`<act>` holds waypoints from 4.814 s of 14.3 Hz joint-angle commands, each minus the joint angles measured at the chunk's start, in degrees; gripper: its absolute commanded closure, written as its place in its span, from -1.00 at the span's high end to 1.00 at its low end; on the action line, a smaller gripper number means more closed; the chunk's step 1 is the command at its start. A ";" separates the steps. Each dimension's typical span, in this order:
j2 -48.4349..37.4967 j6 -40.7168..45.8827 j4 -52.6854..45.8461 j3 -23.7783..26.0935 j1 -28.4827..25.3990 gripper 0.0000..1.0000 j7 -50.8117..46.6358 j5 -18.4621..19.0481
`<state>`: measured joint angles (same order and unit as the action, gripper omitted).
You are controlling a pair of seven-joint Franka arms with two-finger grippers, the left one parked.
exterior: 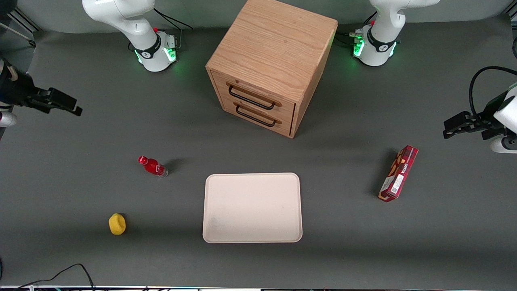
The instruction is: Open upper drawer
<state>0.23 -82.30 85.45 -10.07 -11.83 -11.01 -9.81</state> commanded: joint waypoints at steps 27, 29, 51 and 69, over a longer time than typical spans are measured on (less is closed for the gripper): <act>26.93 -29.31 7.35 52.25 11.30 1.00 38.79 -2.85; 27.01 -30.90 9.02 53.48 11.91 1.00 36.78 -1.89; 43.36 -22.83 -10.29 50.77 11.83 1.00 32.36 12.00; 48.20 -17.99 -30.07 40.74 10.34 1.00 45.99 12.01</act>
<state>46.55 -101.69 60.51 31.75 0.49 33.97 0.92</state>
